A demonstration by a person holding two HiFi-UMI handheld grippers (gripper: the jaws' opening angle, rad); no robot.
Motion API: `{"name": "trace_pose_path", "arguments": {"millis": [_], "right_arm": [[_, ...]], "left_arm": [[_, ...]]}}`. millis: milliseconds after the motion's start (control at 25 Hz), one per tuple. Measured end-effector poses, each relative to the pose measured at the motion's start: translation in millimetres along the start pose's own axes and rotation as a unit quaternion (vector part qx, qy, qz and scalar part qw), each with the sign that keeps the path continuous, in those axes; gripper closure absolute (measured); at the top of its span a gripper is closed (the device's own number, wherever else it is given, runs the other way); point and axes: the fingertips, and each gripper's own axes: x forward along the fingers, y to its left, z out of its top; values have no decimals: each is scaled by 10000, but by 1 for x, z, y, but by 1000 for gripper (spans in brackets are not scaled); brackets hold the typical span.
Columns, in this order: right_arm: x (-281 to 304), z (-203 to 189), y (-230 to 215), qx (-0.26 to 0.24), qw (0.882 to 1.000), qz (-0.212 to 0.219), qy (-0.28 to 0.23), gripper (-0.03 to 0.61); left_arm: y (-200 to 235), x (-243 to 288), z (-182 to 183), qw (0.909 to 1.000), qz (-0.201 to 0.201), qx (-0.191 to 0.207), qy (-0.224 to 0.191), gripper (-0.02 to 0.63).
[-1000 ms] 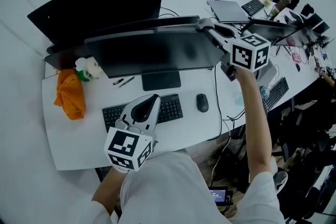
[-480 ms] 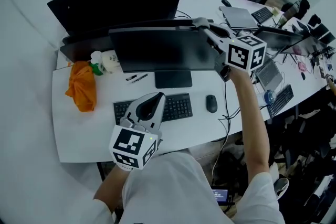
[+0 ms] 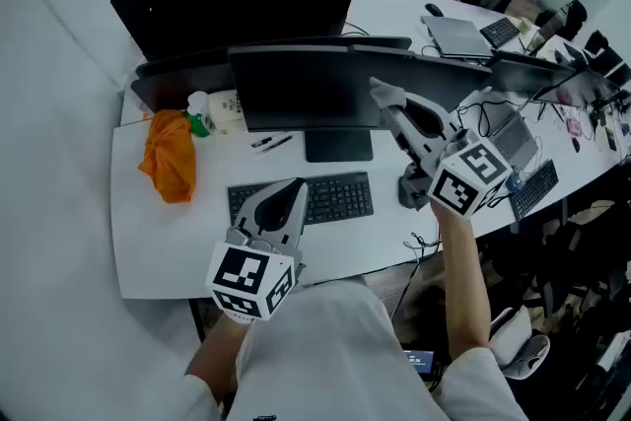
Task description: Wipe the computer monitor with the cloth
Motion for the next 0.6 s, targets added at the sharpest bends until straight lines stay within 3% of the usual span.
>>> {"name": "trace_pose_path", "arguments": {"millis": [240, 600], "right_arm": [[-55, -18, 32, 84, 9972, -591, -454, 540], [-118, -45, 65, -158, 9871, -1474, -610, 540]], "left_arm": [[-5, -21, -9, 9999, -41, -102, -84, 595], [-16, -39, -30, 9996, -240, -78, 89, 595]]}}
